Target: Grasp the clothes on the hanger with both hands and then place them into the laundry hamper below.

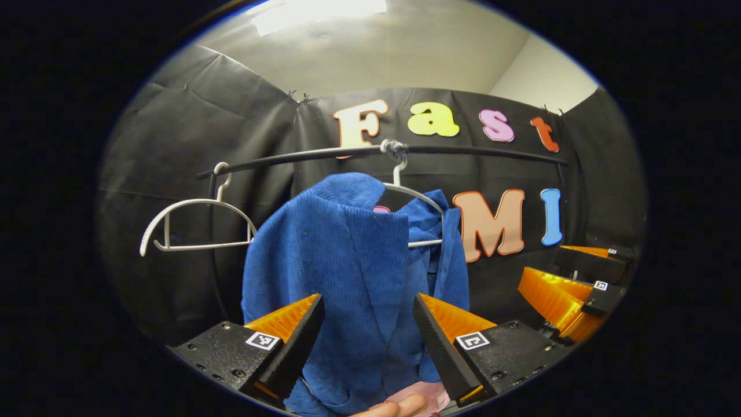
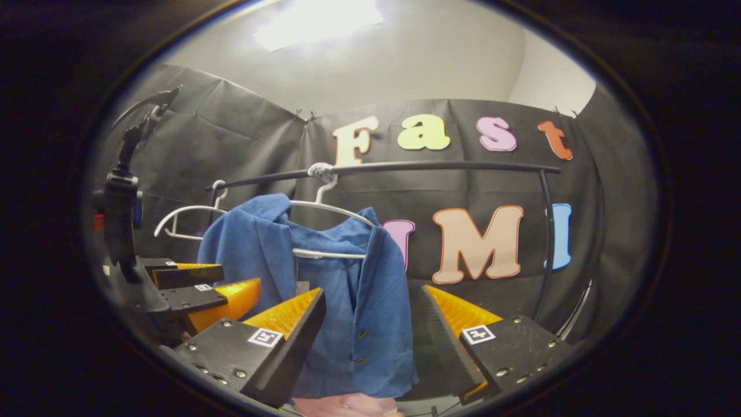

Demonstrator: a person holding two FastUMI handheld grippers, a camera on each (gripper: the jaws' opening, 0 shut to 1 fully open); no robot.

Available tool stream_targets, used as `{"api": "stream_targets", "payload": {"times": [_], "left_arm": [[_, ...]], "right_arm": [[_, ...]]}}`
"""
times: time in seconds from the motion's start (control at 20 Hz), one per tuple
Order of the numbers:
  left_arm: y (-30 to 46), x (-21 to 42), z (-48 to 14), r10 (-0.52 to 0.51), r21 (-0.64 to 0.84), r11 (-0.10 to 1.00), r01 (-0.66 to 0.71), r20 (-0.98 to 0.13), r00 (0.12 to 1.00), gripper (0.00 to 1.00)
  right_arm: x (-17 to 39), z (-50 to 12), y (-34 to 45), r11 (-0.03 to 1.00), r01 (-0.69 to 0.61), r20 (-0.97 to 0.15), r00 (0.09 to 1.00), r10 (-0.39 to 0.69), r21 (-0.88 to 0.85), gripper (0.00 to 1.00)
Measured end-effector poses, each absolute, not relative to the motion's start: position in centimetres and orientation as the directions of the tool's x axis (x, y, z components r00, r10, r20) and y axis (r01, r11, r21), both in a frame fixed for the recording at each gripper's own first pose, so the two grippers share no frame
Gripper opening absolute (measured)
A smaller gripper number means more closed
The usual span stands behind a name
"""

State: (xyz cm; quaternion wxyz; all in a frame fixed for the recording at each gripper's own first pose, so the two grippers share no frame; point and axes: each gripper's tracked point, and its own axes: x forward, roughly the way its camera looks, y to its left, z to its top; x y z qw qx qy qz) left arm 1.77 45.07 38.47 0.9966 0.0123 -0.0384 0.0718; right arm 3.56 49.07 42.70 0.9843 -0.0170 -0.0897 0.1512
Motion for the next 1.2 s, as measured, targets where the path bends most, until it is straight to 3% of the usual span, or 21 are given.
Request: {"api": "stream_targets", "payload": {"times": [0.1, 0.15, 0.25, 0.6, 0.9, 0.95, 1.15, 1.2], "left_arm": [[44.9, 3.4, 37.9, 0.159, 0.035, 0.986, -0.162, 0.074, 0.984, 0.95], [44.9, 4.1, 37.5, 0.167, 0.037, 0.985, -0.17, 0.07, 0.983, 0.92], [45.3, 5.2, 37.2, 0.206, 0.043, 0.977, -0.209, 0.073, 0.976, 0.95], [46.7, 8.6, 37.0, 0.331, 0.115, 0.931, -0.347, 0.135, 0.934, 0.95], [47.9, 10.3, 37.0, 0.343, 0.145, 0.92, -0.364, 0.149, 0.927, 0.76], [48.1, 10.4, 36.9, 0.334, 0.138, 0.925, -0.354, 0.149, 0.931, 0.7], [50.1, 11.1, 37.0, 0.321, 0.083, 0.939, -0.333, 0.134, 0.938, 0.03], [49.8, 10.8, 37.0, 0.287, 0.075, 0.952, -0.296, 0.117, 0.951, 0.0]], "right_arm": [[6.0, 41.9, 49.2, 0.953, -0.296, 0.151, 0.941, 0.302, -0.065, 0.95], [7.0, 41.6, 49.4, 0.951, -0.3, 0.145, 0.94, 0.308, -0.069, 0.97], [8.8, 41.1, 50.0, 0.946, -0.312, 0.144, 0.936, 0.321, -0.086, 0.99], [15.0, 38.6, 52.3, 0.929, -0.364, 0.096, 0.924, 0.37, -0.075, 0.97], [19.1, 38.6, 56.0, 0.892, -0.452, 0.081, 0.888, 0.453, -0.034, 0.95], [20.0, 38.3, 56.3, 0.893, -0.449, 0.073, 0.89, 0.45, -0.033, 0.96], [21.8, 37.2, 57.0, 0.904, -0.427, 0.055, 0.902, 0.427, -0.017, 0.95], [22.1, 36.9, 56.9, 0.907, -0.421, 0.053, 0.905, 0.421, -0.02, 0.97]]}}
